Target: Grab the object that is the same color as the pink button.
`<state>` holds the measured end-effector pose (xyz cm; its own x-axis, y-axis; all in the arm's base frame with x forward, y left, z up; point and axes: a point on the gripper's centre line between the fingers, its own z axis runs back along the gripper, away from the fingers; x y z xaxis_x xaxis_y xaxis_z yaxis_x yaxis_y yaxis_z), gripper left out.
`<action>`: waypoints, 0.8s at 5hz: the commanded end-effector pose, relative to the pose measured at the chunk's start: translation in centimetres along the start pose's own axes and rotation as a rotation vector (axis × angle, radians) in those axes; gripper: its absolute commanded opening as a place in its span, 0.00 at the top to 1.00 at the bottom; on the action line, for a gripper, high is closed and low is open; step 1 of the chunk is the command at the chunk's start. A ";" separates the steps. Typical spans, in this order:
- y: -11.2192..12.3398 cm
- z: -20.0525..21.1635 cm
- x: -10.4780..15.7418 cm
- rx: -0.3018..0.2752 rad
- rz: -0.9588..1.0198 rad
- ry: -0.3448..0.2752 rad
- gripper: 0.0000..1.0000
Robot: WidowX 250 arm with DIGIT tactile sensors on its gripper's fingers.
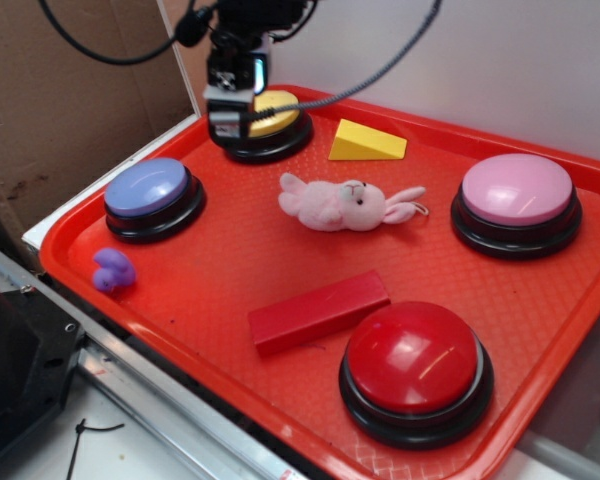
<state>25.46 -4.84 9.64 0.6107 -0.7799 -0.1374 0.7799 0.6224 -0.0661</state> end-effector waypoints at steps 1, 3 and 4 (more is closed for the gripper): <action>-1.0 -4.2 2.4 0.020 -0.024 0.001 0.00; -1.2 -8.3 2.9 -0.037 -0.025 0.052 0.00; -2.0 -8.7 3.1 -0.035 -0.007 0.068 1.00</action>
<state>26.55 -7.24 0.69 0.6065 -0.7676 -0.2074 0.7667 0.6337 -0.1030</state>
